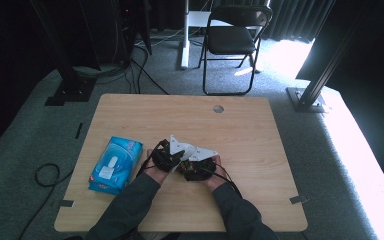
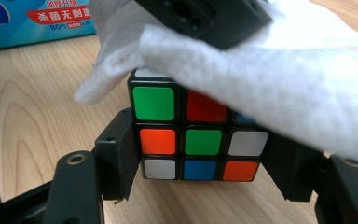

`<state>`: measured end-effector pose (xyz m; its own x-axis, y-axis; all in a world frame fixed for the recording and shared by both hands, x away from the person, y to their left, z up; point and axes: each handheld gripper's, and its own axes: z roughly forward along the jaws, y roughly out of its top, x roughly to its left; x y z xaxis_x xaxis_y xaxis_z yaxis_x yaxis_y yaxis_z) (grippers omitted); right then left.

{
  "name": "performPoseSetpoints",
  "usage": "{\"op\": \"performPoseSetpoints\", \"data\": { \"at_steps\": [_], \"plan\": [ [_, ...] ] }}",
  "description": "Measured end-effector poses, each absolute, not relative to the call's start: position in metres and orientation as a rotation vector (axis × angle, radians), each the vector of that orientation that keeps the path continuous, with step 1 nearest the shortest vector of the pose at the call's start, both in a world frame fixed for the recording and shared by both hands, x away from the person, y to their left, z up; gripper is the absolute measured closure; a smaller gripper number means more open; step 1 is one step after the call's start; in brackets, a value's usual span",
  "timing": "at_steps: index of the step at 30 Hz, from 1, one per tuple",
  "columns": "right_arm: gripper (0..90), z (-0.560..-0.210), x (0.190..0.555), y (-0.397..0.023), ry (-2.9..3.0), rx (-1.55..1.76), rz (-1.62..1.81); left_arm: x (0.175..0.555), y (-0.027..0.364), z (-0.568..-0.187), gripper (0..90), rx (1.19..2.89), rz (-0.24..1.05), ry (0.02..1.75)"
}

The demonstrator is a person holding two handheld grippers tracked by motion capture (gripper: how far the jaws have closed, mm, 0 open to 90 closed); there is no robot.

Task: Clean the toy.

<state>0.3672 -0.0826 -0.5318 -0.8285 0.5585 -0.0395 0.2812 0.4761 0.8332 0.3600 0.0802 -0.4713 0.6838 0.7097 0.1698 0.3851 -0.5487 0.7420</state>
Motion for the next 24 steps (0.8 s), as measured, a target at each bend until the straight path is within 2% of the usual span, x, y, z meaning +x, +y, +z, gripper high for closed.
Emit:
{"op": "performPoseSetpoints", "data": {
  "at_steps": [24],
  "plan": [
    [34.1, -0.534, 0.369, -0.089, 2.423, 0.725, 1.257, 0.374, 0.114, -0.483, 87.8, 2.178, 0.617, 1.025]
  ]
}}
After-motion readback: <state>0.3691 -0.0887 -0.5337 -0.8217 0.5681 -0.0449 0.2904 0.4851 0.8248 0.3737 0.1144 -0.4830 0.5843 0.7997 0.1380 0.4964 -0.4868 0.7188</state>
